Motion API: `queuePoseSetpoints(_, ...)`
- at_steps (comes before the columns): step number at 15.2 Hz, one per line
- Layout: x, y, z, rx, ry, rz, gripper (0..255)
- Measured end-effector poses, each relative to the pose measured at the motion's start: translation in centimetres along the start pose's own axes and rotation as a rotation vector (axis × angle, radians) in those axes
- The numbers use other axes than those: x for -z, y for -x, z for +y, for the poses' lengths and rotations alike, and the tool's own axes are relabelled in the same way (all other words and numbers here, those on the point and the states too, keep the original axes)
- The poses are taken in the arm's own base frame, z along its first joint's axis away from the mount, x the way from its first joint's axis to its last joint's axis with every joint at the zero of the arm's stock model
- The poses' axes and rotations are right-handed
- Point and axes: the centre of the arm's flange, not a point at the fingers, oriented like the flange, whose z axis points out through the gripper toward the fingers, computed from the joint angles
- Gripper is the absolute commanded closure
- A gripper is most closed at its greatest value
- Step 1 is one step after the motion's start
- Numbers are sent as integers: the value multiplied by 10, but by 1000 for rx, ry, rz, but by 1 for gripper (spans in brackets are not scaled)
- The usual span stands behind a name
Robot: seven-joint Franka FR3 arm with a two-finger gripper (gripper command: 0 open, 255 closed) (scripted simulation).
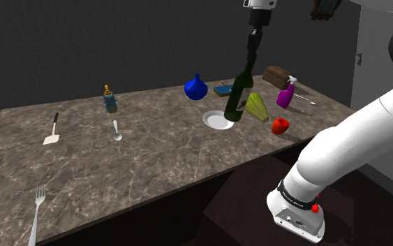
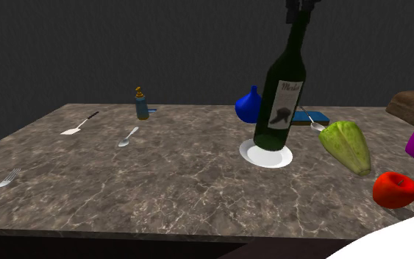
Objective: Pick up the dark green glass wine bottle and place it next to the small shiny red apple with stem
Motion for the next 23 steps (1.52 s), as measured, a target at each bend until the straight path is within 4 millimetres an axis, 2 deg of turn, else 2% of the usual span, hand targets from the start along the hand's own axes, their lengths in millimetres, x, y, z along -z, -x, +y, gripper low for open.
queuePoseSetpoints(3, -6, 31, 29, 0, 0, 0, 255)
queuePoseSetpoints(10, -2, 96, 89, 0, 0, 0, 255)
queuePoseSetpoints(15, -1, 151, 136, 0, 0, 0, 255)
queuePoseSetpoints(17, -1, 166, 153, 0, 0, 0, 255)
queuePoseSetpoints(20, -5, 199, 177, 0, -1, 1, 255)
queuePoseSetpoints(23, -1, 229, 203, 0, -1, 1, 255)
